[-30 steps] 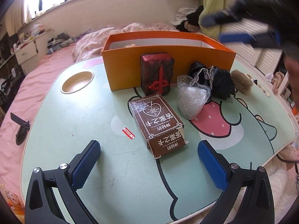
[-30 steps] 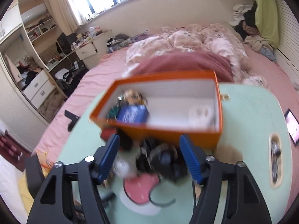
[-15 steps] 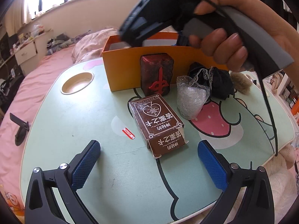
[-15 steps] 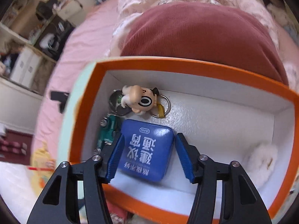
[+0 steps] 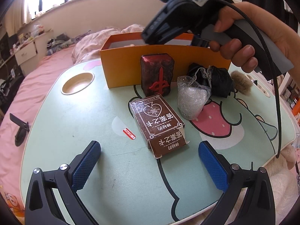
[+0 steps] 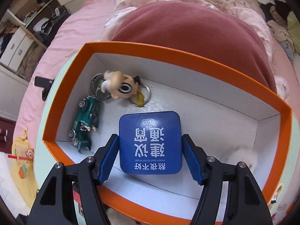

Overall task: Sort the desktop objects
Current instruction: 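Grasp the blue tin in the box with the right gripper, set it on table, then grasp the white fluffy pompom in the box with the left gripper, place it on table, then reach the right gripper into the orange box toward the keychains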

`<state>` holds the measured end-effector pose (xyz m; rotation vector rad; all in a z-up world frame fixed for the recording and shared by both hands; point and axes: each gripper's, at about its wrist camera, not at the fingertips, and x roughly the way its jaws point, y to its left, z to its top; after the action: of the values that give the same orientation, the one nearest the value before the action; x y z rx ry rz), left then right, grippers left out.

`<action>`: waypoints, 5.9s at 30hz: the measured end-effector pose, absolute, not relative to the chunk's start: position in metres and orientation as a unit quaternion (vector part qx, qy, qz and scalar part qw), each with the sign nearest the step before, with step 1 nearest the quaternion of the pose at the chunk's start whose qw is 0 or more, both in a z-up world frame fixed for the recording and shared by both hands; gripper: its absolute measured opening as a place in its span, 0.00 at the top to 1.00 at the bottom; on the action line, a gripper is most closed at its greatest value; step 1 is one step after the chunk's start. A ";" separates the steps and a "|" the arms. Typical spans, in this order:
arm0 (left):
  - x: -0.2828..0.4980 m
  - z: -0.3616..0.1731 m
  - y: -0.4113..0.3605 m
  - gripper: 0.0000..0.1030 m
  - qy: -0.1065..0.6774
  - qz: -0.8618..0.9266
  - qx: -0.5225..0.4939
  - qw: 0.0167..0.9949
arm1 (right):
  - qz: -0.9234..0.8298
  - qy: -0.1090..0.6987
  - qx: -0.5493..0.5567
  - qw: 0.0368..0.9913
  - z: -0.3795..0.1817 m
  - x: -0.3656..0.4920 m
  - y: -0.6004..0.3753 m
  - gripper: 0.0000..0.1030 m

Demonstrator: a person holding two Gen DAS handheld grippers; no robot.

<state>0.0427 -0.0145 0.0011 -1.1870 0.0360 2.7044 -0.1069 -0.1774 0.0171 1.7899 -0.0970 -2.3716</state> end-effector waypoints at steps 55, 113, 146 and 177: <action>0.037 0.068 -0.029 0.12 -0.080 0.924 -0.338 0.158 | -0.926 0.041 0.374 0.045 -0.006 0.129 -0.133 0.00; -0.023 0.055 -0.003 0.61 -0.138 0.884 -0.401 0.199 | -0.928 0.038 0.368 0.050 -0.001 0.135 -0.134 0.01; 0.058 -0.014 -0.045 0.00 0.005 0.923 -0.378 0.070 | -0.927 0.040 0.371 0.049 -0.001 0.137 -0.131 0.01; 0.059 -0.010 -0.045 0.00 0.004 0.925 -0.373 0.070 | -0.848 -0.007 0.501 0.170 0.076 -0.096 -0.239 0.45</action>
<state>0.0593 -0.0445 -0.0104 -1.1240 0.0135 2.7838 -0.0964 -0.2388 0.0759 1.4246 -0.0201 -2.4094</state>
